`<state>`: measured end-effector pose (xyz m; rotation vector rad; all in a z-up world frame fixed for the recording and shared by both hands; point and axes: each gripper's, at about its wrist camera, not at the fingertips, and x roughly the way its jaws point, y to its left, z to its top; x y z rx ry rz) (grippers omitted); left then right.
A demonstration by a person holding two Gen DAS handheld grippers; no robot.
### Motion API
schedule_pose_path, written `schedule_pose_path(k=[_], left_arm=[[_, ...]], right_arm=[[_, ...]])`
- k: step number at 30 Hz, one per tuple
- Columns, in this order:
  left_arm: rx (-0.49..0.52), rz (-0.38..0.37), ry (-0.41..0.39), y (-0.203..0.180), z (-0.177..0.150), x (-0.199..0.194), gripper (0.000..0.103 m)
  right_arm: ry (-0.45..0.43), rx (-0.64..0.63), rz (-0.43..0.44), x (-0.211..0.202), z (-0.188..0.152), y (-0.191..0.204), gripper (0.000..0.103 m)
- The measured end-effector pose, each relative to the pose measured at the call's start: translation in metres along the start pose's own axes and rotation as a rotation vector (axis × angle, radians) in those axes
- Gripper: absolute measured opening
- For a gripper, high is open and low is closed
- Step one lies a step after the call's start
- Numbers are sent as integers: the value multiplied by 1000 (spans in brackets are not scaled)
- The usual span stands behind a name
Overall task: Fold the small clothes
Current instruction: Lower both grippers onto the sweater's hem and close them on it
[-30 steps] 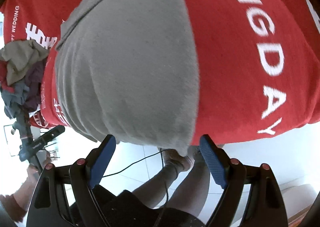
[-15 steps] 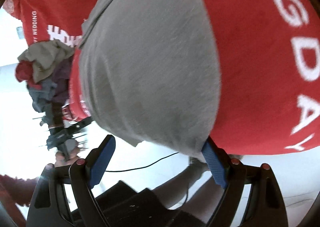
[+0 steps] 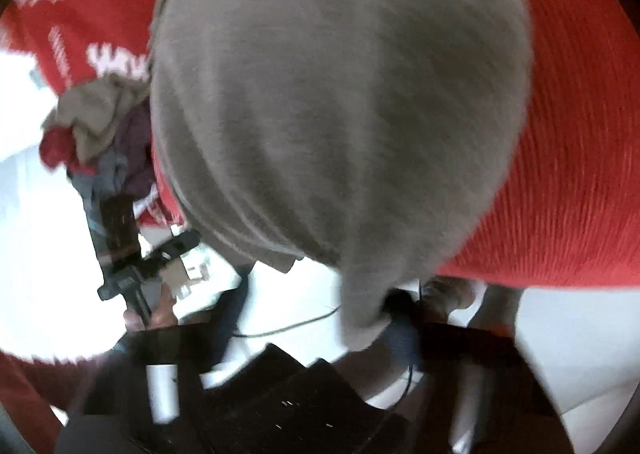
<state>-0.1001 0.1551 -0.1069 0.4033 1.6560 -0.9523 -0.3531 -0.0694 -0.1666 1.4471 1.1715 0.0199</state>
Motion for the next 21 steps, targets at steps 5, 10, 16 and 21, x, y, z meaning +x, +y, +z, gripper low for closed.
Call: schedule_pose_path(k=[5, 10, 16, 21], left_arm=[[14, -44, -1, 3, -1, -17, 16], [-45, -144, -56, 9, 2, -49, 16], [-90, -250, -163, 18, 25, -98, 16], [-149, -288, -273, 31, 66, -133, 16]], right_arm=[[-85, 57, 116, -15, -16, 6, 12], [-144, 61, 228, -39, -25, 24, 12], [-238, 34, 359, -69, -20, 57, 12], [-327, 2, 488, -95, 10, 91, 12]])
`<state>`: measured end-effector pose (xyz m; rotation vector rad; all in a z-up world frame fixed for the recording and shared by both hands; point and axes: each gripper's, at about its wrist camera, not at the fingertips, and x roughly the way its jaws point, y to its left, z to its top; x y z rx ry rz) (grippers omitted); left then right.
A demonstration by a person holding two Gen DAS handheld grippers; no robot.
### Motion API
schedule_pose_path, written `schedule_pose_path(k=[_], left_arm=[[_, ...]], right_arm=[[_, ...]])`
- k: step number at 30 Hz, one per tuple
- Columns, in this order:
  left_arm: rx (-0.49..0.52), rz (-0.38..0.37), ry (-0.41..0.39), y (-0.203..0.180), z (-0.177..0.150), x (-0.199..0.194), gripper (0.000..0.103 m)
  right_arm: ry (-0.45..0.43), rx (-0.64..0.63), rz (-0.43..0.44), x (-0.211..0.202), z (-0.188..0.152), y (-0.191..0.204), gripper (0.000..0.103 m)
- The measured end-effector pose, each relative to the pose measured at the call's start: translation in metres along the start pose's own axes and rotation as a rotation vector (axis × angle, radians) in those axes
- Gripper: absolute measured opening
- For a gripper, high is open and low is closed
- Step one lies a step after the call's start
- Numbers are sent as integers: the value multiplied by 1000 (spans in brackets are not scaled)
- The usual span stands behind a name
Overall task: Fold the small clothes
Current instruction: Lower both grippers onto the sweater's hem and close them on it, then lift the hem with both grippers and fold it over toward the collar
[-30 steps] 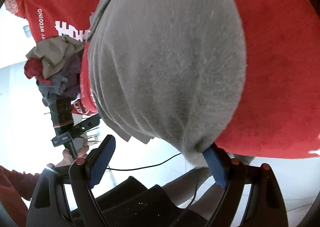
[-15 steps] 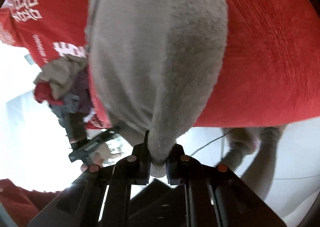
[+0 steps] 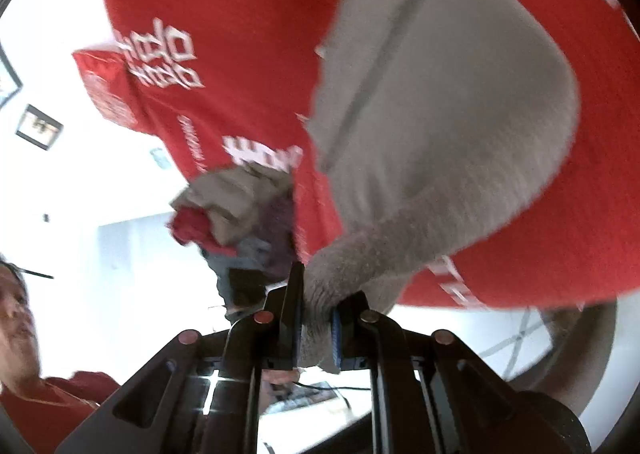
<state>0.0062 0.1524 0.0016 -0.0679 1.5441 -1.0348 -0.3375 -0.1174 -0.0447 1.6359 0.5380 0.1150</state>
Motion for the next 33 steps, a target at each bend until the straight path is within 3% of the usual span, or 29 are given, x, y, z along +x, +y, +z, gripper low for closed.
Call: schedule_pose_path(k=[3, 9, 15, 22, 23, 25, 27, 29, 33], left_arm=[[-17, 1, -72, -4, 37, -8, 16], [-56, 29, -188, -6, 125, 1, 16], [-91, 157, -221, 3, 210, 63, 16], [-106, 341, -151, 14, 241, 115, 19], [-110, 348, -145, 14, 242, 116, 23], [-108, 373, -163, 11, 243, 106, 45], [-99, 385, -184, 7, 240, 92, 57], [-78, 392, -207, 1, 237, 73, 57], [23, 431, -172, -20, 222, 60, 57]], right_arm=[[-12, -39, 42, 4, 29, 21, 12], [-62, -81, 103, 23, 123, 62, 12], [-90, -60, 42, 47, 217, 60, 12], [-76, 25, -162, 84, 299, 7, 12], [-74, 36, -185, 84, 301, -1, 13], [-68, 72, -228, 87, 308, -11, 16], [-57, 91, -251, 90, 310, -12, 21], [-57, 53, -266, 85, 308, 1, 54], [-53, -100, -320, 67, 294, 42, 53]])
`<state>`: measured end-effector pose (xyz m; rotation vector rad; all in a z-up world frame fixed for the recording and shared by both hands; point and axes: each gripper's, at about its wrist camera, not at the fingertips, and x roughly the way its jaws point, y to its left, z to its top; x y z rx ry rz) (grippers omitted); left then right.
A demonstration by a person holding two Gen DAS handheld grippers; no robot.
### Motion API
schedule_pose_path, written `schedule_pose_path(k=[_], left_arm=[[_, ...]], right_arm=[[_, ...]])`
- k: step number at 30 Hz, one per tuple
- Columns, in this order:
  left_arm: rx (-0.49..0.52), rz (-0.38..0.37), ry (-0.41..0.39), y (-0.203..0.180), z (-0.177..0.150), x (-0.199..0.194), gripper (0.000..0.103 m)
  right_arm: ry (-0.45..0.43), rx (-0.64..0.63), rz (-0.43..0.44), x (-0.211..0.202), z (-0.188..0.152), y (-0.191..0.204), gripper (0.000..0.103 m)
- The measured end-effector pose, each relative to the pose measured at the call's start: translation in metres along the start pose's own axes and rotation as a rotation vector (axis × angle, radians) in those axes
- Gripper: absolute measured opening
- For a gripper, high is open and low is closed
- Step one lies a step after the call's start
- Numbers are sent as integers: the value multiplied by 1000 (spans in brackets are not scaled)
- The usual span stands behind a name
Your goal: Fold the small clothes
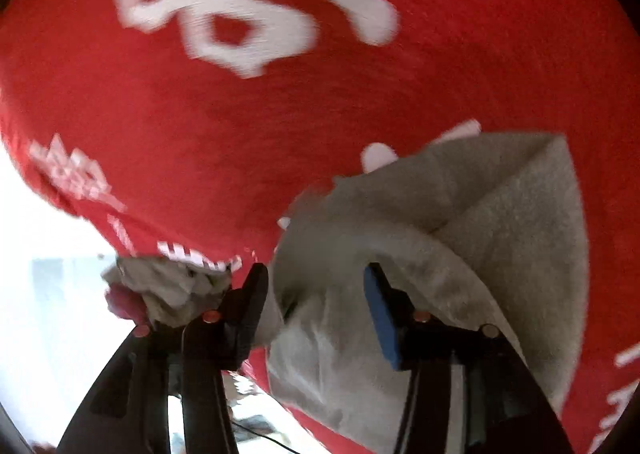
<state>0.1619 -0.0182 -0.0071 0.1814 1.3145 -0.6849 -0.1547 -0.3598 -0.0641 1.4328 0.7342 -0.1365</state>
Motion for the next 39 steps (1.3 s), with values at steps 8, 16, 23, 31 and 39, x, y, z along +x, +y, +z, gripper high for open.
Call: schedule_pose_path(k=[8, 16, 23, 31, 39], left_arm=[[193, -2, 135, -59, -30, 54, 57], [-15, 202, 38, -14, 29, 79, 57], [60, 265, 60, 10, 18, 37, 57], [89, 85, 245, 16, -69, 11, 57], [75, -37, 251, 27, -108, 13, 57]], right_arm=[[165, -238, -240, 33, -16, 25, 36], [12, -256, -441, 27, 32, -1, 37], [-80, -182, -487, -21, 46, -6, 43], [143, -207, -191, -16, -53, 26, 53], [332, 11, -92, 52, -175, 4, 53]])
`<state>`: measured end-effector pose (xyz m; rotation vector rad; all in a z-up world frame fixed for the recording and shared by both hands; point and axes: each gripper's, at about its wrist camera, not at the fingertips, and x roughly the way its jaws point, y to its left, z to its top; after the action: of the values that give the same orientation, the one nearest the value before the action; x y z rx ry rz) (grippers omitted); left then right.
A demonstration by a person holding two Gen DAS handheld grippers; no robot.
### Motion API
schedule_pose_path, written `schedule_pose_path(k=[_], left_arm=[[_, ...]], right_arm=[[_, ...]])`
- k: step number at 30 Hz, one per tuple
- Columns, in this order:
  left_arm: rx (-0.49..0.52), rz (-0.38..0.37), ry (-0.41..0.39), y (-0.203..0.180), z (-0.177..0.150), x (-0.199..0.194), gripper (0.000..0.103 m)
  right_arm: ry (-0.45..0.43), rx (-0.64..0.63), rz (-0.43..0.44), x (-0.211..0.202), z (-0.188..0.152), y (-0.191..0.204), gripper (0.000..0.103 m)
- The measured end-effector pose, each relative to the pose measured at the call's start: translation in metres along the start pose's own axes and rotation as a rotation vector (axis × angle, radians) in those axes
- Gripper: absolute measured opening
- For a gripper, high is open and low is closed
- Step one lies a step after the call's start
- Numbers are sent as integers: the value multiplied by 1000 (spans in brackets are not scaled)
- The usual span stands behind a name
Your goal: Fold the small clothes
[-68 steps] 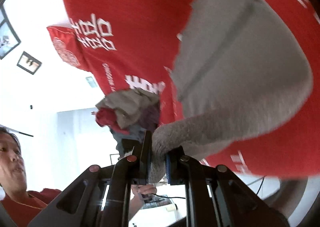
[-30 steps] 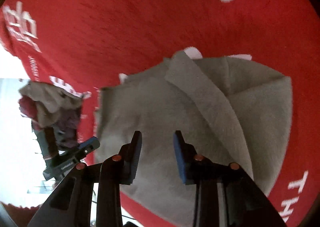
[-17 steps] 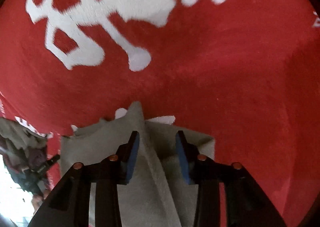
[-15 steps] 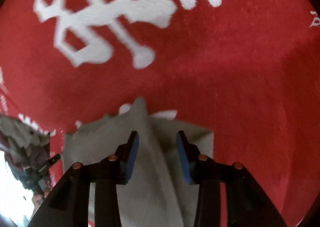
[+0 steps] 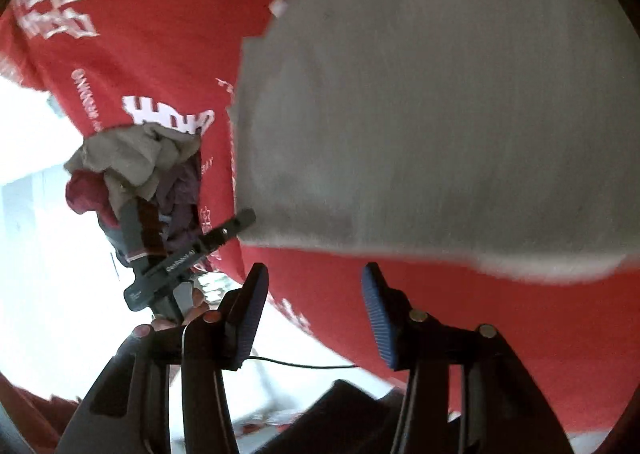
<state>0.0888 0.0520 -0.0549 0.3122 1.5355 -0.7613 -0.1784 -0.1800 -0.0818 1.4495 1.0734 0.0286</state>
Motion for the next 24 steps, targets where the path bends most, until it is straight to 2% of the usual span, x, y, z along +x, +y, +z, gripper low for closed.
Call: schedule_pose_path(k=[3, 5, 6, 7, 8, 10, 11, 13, 16, 19, 21, 23, 24], left_arm=[[15, -59, -9, 6, 2, 1, 55], [32, -85, -1, 6, 4, 1, 35], [40, -90, 16, 5, 5, 5, 14], [47, -87, 26, 5, 7, 7, 7], [64, -81, 28, 5, 6, 6, 7], [123, -38, 15, 2, 1, -1, 7], [147, -19, 9, 2, -2, -5, 7], [172, 9, 10, 8, -9, -7, 7], [151, 9, 25, 19, -20, 0, 7], [130, 16, 9, 25, -29, 8, 7], [114, 21, -18, 24, -32, 4, 7], [94, 76, -54, 23, -35, -3, 22], [88, 112, -63, 21, -36, -6, 41]], right_arm=[[-62, 78, 9, 15, -14, -13, 53], [-118, 155, 31, 21, -19, -22, 54], [-141, 187, 44, 25, -18, -22, 53], [-175, 227, 62, 29, -18, -26, 54], [-195, 251, 74, 30, -17, -29, 53], [-229, 291, 99, 30, -13, -30, 22], [-238, 284, 70, 27, -11, -26, 8], [-240, 197, 14, 20, -9, -9, 8], [-205, 98, -69, 15, -16, 7, 7], [-164, 112, -148, 21, -23, -8, 5], [-137, 128, -183, 28, -27, -18, 0], [-139, 127, -171, 26, -30, -22, 0], [-132, 114, -183, 24, -31, -20, 2]])
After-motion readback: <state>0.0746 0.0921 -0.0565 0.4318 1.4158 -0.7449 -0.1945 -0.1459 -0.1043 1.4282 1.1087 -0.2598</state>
